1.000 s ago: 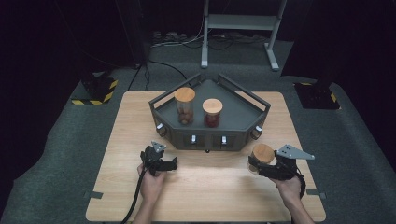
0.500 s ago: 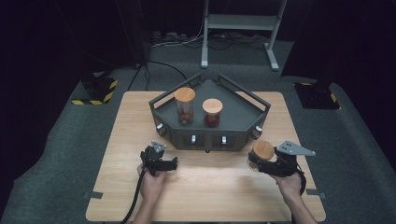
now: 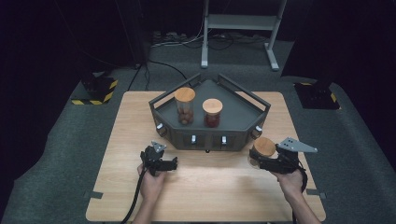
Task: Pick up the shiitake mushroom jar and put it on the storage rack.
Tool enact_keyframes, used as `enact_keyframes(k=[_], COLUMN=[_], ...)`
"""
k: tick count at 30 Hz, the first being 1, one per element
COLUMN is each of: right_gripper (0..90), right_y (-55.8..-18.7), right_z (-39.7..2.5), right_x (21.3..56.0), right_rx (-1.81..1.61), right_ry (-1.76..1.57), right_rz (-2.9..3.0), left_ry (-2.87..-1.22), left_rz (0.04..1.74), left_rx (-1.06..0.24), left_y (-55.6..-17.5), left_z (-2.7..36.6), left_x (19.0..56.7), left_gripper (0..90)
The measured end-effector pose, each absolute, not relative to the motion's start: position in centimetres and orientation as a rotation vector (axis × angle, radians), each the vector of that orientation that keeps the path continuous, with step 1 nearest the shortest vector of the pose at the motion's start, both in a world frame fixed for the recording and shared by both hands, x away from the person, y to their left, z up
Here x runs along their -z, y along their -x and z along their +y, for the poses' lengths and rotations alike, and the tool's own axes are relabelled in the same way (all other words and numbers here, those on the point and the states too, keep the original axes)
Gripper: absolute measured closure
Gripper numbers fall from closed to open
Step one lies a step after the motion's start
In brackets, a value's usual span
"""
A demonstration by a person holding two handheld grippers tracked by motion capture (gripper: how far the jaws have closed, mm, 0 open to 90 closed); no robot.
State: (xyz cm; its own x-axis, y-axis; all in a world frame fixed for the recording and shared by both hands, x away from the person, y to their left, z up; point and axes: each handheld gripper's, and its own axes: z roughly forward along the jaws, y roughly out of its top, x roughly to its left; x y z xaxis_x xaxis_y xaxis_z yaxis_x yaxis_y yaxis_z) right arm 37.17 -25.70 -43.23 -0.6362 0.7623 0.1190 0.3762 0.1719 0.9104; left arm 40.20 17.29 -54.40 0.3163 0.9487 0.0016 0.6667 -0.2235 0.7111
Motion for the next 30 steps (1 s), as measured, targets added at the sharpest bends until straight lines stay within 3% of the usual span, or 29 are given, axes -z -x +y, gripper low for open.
enact_keyframes(k=[30], right_gripper=[25.0], right_y=[-39.2], right_z=[-24.3], right_x=[39.5], right_rx=[-1.452], right_ry=[-1.081], right_rz=[2.088], left_ry=[-1.976], left_rz=[1.423], left_rx=[-0.596], left_y=[-40.2], left_z=[17.3], left_x=[54.4], left_gripper=[2.6])
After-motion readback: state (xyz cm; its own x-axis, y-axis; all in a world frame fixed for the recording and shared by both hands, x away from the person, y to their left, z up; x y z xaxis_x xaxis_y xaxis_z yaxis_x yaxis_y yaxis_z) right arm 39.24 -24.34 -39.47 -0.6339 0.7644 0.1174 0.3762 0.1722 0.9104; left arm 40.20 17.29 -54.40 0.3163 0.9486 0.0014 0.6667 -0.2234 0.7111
